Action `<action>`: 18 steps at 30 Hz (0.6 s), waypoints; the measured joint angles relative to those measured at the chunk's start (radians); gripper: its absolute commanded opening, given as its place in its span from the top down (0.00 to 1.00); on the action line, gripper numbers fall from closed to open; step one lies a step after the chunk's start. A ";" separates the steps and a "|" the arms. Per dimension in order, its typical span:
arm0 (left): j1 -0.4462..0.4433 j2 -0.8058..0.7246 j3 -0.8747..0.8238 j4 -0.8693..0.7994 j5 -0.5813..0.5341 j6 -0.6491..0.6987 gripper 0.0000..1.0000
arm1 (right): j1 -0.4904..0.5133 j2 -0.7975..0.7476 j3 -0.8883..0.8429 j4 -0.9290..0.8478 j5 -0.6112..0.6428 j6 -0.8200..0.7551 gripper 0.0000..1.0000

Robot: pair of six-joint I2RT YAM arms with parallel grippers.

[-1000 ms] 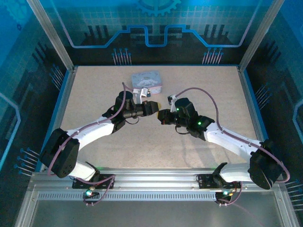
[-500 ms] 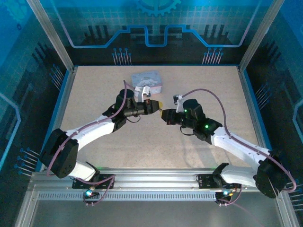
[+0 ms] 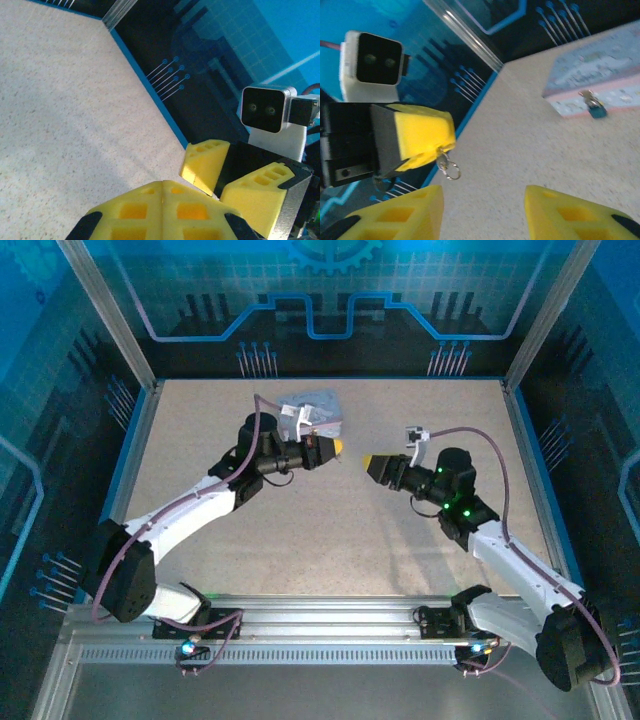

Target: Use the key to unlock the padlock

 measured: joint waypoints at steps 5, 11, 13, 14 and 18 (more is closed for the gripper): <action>0.000 -0.013 0.045 0.005 0.042 0.025 1.00 | -0.003 0.018 0.022 0.105 -0.118 0.000 0.53; 0.000 -0.017 0.063 0.028 0.097 0.032 1.00 | 0.010 0.060 0.077 0.154 -0.187 0.000 0.53; 0.000 -0.017 0.064 0.031 0.106 0.032 1.00 | 0.018 0.079 0.094 0.157 -0.200 0.000 0.54; 0.000 -0.017 0.064 0.031 0.113 0.032 1.00 | 0.023 0.088 0.101 0.159 -0.204 0.000 0.54; 0.000 -0.017 0.064 0.032 0.127 0.032 1.00 | 0.040 0.122 0.118 0.159 -0.212 0.000 0.55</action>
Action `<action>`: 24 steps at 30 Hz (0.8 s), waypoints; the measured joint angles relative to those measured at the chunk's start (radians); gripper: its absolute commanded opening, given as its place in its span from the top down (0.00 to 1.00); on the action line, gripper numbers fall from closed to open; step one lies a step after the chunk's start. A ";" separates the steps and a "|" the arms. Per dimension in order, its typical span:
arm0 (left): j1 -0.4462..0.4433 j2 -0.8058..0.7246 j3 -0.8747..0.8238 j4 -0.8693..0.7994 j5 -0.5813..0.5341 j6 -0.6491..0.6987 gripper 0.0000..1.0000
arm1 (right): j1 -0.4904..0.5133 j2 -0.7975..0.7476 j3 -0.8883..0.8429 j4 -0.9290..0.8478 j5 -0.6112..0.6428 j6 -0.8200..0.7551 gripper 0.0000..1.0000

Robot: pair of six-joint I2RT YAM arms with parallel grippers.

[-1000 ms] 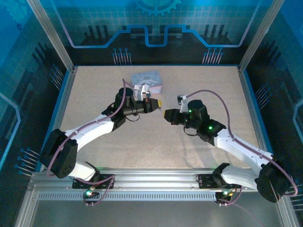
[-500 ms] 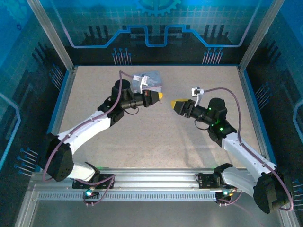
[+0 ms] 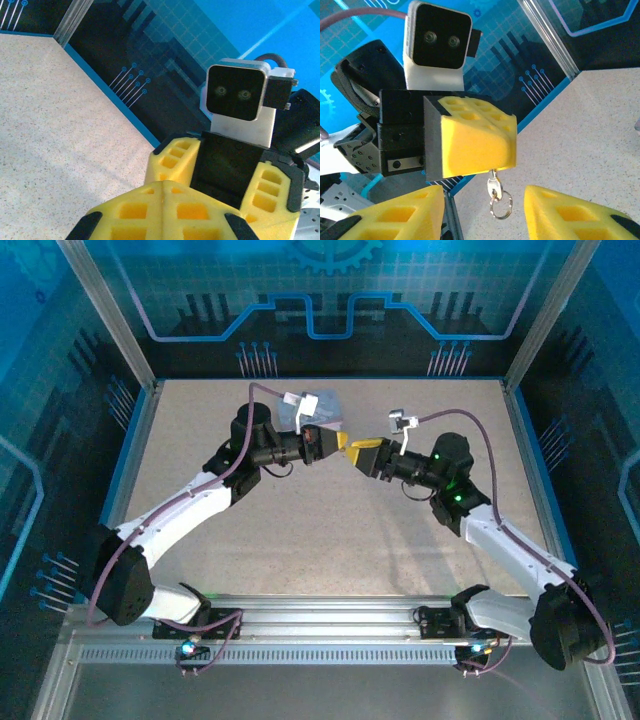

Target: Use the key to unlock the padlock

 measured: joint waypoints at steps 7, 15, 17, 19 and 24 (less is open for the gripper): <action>0.000 0.000 0.000 0.022 0.003 0.000 1.00 | 0.010 0.036 0.006 -0.001 -0.005 0.000 0.59; 0.000 0.000 0.000 0.029 0.003 0.000 1.00 | 0.016 0.053 0.020 -0.002 -0.011 0.001 0.66; 0.000 0.000 0.000 0.029 0.003 0.000 1.00 | 0.016 0.054 0.025 -0.001 -0.010 0.001 0.67; 0.000 0.000 0.000 0.029 0.003 -0.001 1.00 | 0.016 0.054 0.030 -0.001 -0.011 0.001 0.69; 0.000 0.000 0.000 0.029 0.003 -0.001 1.00 | 0.016 0.056 0.031 -0.002 -0.011 0.002 0.74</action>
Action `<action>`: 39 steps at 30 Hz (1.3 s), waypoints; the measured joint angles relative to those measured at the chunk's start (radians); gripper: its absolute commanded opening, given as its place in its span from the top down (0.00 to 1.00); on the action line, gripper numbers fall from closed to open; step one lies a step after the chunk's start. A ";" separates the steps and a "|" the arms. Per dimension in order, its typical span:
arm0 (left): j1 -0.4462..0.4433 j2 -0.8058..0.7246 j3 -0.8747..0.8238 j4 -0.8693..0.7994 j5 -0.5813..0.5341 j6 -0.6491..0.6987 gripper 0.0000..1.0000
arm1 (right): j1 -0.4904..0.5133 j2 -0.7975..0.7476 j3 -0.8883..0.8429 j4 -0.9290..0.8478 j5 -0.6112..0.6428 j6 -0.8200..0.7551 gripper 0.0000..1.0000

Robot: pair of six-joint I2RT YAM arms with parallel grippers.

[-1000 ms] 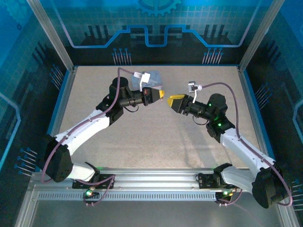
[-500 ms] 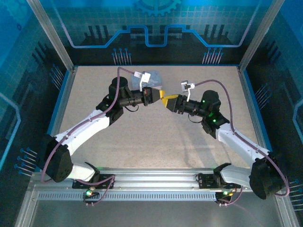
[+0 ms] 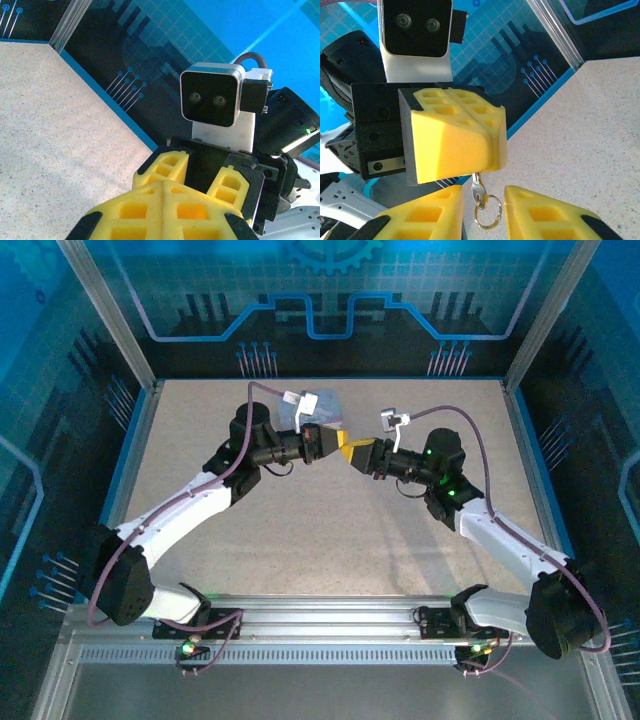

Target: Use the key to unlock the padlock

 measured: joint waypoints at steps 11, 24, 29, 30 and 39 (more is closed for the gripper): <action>0.000 0.000 0.000 0.000 0.000 0.000 1.00 | 0.006 0.008 0.000 0.000 0.000 0.003 0.82; 0.002 0.000 0.000 0.000 -0.001 0.000 1.00 | 0.007 0.008 0.000 0.000 -0.003 0.008 0.99; 0.002 0.000 0.000 -0.002 -0.003 0.000 0.85 | 0.007 0.002 0.000 -0.015 0.001 0.002 1.00; 0.002 0.000 0.000 -0.003 -0.005 0.001 0.82 | 0.007 -0.002 0.000 -0.022 0.001 -0.002 1.00; 0.056 0.000 0.017 -0.037 -0.037 0.010 0.38 | 0.007 -0.060 0.000 -0.153 0.039 -0.057 1.00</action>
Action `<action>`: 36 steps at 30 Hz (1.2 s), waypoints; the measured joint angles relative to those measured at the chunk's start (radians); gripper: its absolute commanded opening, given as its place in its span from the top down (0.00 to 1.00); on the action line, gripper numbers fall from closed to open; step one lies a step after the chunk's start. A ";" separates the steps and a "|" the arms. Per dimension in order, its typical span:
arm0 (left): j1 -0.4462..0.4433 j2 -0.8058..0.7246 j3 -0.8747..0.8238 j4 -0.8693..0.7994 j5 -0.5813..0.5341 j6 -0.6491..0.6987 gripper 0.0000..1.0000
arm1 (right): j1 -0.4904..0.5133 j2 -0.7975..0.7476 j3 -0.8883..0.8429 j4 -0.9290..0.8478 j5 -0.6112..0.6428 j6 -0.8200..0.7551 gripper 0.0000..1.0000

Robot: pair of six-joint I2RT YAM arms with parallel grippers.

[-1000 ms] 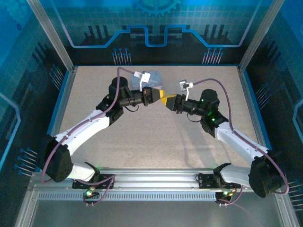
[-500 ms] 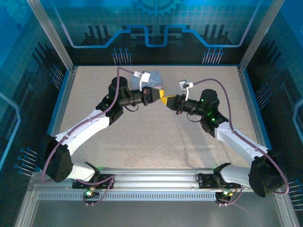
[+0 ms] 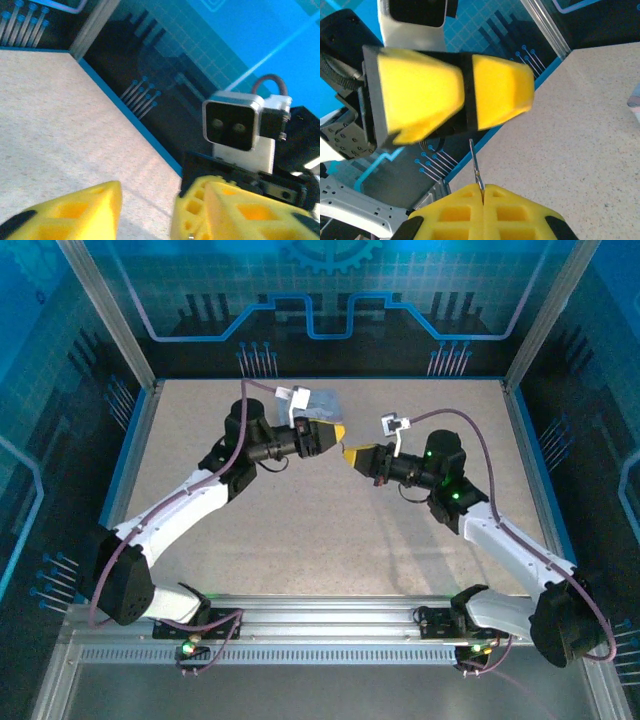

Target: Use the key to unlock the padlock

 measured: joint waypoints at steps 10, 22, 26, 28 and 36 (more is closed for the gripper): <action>0.087 0.105 0.181 -0.264 -0.237 0.165 0.01 | 0.000 -0.132 0.001 -0.277 0.101 -0.103 1.00; 0.087 0.513 0.548 -0.605 -0.518 0.371 0.01 | -0.001 -0.216 0.018 -0.518 0.203 -0.148 1.00; 0.076 0.616 0.649 -0.666 -0.544 0.416 0.01 | -0.002 -0.235 0.027 -0.573 0.225 -0.152 1.00; 0.065 0.657 0.697 -0.690 -0.548 0.437 0.01 | -0.002 -0.245 0.027 -0.597 0.235 -0.153 1.00; 0.023 0.825 0.910 -0.772 -0.557 0.492 0.01 | -0.002 -0.269 0.027 -0.676 0.268 -0.159 1.00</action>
